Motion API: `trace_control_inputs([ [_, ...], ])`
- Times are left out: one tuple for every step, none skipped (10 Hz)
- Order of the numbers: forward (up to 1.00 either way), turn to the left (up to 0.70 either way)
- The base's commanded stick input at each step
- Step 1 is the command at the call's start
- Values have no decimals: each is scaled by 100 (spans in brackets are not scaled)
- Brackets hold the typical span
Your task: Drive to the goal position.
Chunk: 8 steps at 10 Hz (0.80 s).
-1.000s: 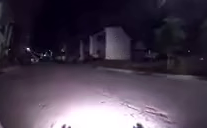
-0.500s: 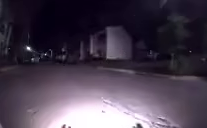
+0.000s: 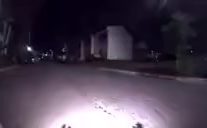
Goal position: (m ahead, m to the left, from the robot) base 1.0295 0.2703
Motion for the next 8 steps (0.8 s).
trace_control_inputs([
  [60, 0],
  [60, 0],
  [60, 0],
  [60, 0],
  [60, 0],
  [60, 0],
  [60, 0],
  [60, 0],
])
